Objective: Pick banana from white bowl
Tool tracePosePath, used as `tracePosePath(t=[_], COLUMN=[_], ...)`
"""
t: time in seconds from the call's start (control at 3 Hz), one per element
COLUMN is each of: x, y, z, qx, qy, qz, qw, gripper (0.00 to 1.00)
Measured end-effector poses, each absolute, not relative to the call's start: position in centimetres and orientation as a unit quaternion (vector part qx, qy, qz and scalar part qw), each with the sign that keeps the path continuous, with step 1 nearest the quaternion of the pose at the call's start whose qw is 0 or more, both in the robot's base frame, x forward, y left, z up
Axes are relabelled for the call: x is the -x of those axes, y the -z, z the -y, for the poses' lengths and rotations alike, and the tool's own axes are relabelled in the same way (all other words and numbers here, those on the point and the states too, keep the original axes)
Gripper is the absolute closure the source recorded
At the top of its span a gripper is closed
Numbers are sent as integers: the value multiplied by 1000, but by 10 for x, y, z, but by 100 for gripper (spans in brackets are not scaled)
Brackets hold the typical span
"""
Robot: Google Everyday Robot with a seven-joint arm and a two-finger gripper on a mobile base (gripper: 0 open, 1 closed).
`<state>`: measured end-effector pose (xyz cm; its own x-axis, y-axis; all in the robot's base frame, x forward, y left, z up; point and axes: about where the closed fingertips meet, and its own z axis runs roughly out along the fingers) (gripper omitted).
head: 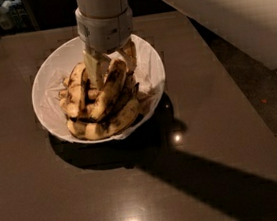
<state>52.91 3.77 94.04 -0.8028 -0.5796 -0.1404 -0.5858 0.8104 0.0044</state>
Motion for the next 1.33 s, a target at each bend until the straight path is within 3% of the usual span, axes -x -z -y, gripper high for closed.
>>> tracePosePath(t=[0.33,1.33], x=[-525,-490], y=[-955,-1033], z=[-39,0], qx=[320,333], qy=[-48,-125], qz=[-941,-916], qw=[96,187], gripper=[100,100])
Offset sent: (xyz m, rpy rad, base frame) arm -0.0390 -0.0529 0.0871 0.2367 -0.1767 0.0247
